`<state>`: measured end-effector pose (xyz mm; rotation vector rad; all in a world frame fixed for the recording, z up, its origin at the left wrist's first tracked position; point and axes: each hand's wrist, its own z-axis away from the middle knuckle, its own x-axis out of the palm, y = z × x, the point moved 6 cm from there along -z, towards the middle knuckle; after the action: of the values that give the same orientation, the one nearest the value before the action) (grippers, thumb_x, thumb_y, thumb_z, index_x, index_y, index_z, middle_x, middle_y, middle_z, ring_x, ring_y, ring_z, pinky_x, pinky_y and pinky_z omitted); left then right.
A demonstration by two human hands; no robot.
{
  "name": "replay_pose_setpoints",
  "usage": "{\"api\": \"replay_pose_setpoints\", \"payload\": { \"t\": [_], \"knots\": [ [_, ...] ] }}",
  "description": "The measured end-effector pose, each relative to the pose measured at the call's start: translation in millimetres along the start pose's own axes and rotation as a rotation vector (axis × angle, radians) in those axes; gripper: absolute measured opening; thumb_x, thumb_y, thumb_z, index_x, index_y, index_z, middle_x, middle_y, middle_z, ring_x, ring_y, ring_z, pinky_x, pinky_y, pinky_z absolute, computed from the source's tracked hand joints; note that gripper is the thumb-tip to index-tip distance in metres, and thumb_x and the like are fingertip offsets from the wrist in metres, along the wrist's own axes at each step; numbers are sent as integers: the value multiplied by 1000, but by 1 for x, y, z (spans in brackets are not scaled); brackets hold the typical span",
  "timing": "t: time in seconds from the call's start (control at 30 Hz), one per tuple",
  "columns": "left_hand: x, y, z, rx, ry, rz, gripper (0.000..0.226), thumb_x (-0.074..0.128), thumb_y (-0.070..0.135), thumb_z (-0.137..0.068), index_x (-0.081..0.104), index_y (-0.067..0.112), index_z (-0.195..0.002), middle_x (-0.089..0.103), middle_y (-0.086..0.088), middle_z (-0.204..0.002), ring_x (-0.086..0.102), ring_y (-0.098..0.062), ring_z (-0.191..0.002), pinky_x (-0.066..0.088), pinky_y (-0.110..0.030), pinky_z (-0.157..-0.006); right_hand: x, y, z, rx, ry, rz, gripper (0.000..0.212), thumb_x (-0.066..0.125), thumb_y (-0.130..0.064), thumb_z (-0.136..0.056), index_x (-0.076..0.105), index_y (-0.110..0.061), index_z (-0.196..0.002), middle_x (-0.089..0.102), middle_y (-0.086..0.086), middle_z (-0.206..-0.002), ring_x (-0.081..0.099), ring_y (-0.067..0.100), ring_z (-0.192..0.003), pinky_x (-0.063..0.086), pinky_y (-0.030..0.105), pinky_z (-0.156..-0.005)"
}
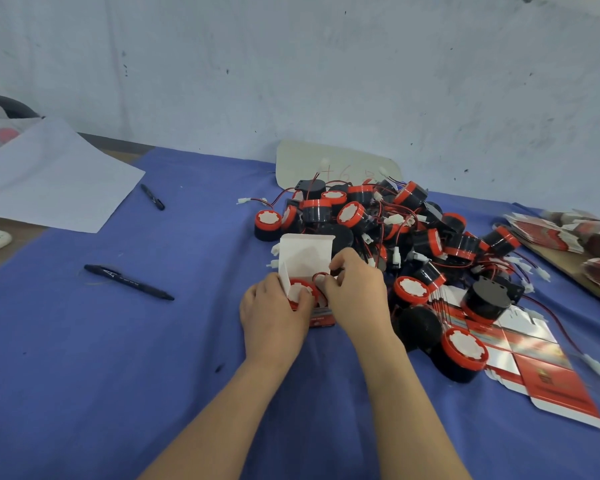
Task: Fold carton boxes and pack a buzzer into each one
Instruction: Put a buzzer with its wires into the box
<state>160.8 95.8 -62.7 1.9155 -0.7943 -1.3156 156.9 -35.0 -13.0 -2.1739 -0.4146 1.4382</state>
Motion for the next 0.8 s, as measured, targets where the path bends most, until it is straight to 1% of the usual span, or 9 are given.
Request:
{"api": "replay_pose_setpoints", "payload": {
  "t": [0.07, 0.13, 0.23, 0.3, 0.43, 0.53, 0.63, 0.73, 0.8],
  "knots": [
    [0, 1, 1, 11, 1, -4, 23, 53, 38, -91, 51, 16, -99, 60, -1, -101, 50, -19, -98, 44, -38, -87, 0, -1, -1, 11, 16, -24, 8, 59, -17, -91, 52, -16, -96, 62, 6, -76, 61, 24, -71, 55, 43, -66],
    [-1, 1, 1, 16, 2, -2, 21, 53, 37, -91, 48, 18, -96, 58, 0, -100, 48, -17, -96, 44, -38, -87, -1, 0, -2, 49, 25, -73, 3, 58, -13, -91, 56, -15, -92, 63, 7, -75, 63, 24, -70, 56, 43, -66],
    [-1, 1, 2, 27, 8, 0, 19, 53, 36, -91, 46, 19, -94, 55, 2, -97, 42, -14, -91, 44, -37, -85, -2, 5, -4, 117, 27, -138, 14, 52, -5, -90, 60, -16, -93, 62, 5, -80, 64, 22, -73, 57, 42, -69],
    [-2, 2, 2, 30, 7, 5, 19, 53, 35, -91, 46, 18, -94, 54, 3, -95, 45, -15, -92, 44, -37, -85, -3, 6, -5, 125, 37, -129, 19, 48, -3, -91, 61, -17, -96, 62, 6, -86, 64, 23, -75, 57, 43, -70],
    [-2, 2, 2, 21, 1, 23, 20, 55, 35, -90, 50, 16, -95, 58, 0, -97, 50, -20, -96, 45, -40, -85, 2, 4, -3, 83, 1, -31, 13, 49, -9, -92, 57, -16, -100, 66, 9, -86, 63, 26, -79, 56, 43, -70],
    [-1, 1, 2, 16, -9, 15, 23, 55, 36, -90, 52, 15, -98, 59, -1, -101, 50, -21, -99, 45, -40, -87, 1, 3, -3, 39, 5, 119, 11, 51, -16, -93, 57, -18, -102, 66, 4, -90, 60, 24, -83, 53, 39, -69],
    [0, 1, 2, 8, -18, 1, 22, 54, 38, -90, 49, 17, -97, 58, -1, -100, 48, -20, -99, 44, -39, -86, 3, 2, -2, 15, 19, 161, 10, 52, -22, -94, 58, -16, -101, 63, 3, -97, 55, 23, -92, 51, 42, -76],
    [0, 2, 2, 11, -15, -1, 21, 54, 37, -90, 47, 18, -93, 57, 0, -96, 49, -21, -98, 44, -40, -85, 8, 5, -1, 0, 22, 171, 14, 50, -18, -94, 59, -14, -104, 59, 2, -106, 46, 20, -102, 46, 37, -83],
    [-1, 1, 2, 8, -11, 2, 21, 54, 37, -89, 47, 18, -94, 57, -1, -97, 49, -21, -99, 44, -40, -85, 9, 6, -1, -19, 14, 186, 18, 49, -19, -94, 62, -14, -106, 56, 2, -108, 44, 20, -105, 44, 34, -85]
  ]
}}
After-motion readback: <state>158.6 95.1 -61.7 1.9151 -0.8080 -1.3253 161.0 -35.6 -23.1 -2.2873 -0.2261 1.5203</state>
